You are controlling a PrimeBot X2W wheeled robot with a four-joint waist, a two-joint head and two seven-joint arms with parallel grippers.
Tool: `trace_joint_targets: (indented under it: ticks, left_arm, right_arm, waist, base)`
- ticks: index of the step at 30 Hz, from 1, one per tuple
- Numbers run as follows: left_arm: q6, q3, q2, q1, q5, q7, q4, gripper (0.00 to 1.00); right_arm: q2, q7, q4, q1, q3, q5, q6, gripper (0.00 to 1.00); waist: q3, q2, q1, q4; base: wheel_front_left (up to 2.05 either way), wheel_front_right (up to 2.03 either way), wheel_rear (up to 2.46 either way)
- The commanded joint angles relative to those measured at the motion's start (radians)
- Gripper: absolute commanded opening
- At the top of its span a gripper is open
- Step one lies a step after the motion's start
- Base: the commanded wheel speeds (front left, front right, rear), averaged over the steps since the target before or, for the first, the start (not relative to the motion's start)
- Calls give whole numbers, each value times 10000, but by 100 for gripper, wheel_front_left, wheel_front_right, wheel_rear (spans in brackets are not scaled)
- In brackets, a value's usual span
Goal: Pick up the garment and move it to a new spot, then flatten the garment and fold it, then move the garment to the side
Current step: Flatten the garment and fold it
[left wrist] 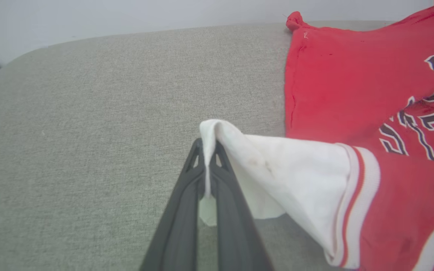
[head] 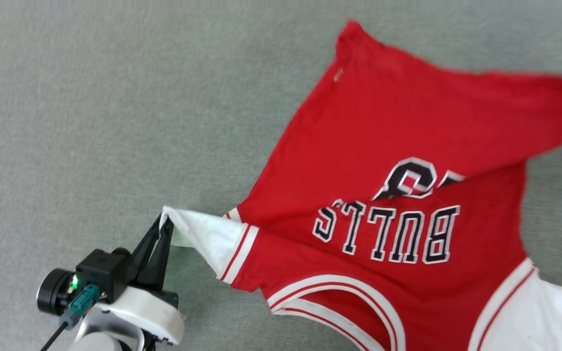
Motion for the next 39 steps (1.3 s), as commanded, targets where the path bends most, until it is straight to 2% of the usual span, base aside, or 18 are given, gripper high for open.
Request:
trace_joint_targets:
  ticks: [1,6,10,13,18,21,24,25,26,34,39]
  left_arm:
    - [68,65,75,150,-22,24,-17,0]
    - [182,185,208,552,-117,24,-28,0]
    - [241,325,268,853,-142,24,-74,0]
    - [217,419,285,1022,-146,24,-104,0]
    - [174,550,280,1091,-79,24,-95,0]
    - [114,562,233,1021,-38,24,-52,0]
    - [55,560,214,979,-16,24,1,0]
    - [35,559,208,974,-13,24,16,0]
    - [15,548,204,976,-17,24,35,0]
    - [-80,421,129,774,67,31,103,0]
    - [-203,311,34,464,196,41,132,0]
  right_arm:
    - [-350,-162,-412,625,44,234,-3,0]
    - [-1455,-880,-1655,3085,-404,876,-3,0]
    - [-1642,-1627,-1774,5504,-1277,1133,-3,0]
    - [-1338,-2366,-1548,7326,-2045,1094,-3,0]
    - [-400,-3198,-1148,9702,-2900,1066,-3,0]
    - [141,-3327,-1144,10476,-2937,966,-3,0]
    - [472,-3478,-1371,10496,-3138,857,-3,0]
    - [505,-3514,-1488,10371,-3260,819,-3,33]
    - [462,-3534,-1610,10199,-3398,740,-3,100]
    - [3,-3349,-2913,8259,-4596,543,-3,100]
    - [-465,-2460,-3317,6309,-4203,497,-3,100]
  waist:
    - [-492,0,0,-441]
    - [-878,0,0,-830]
    - [-1045,0,0,-1104]
    - [-1083,0,0,-1250]
    - [-1034,0,0,-1381]
    - [-992,0,0,-1424]
    - [-966,0,0,-1482]
    - [-978,0,0,-1495]
    - [-990,0,0,-1502]
    - [-884,0,0,-1327]
    - [-574,0,0,-1069]
  base:
    - [0,0,0]
    - [0,0,0]
    - [0,0,0]
    - [0,0,0]
    - [0,0,0]
    - [0,0,0]
    - [0,0,0]
    - [0,0,0]
    - [0,0,0]
    - [0,0,0]
    - [0,0,0]
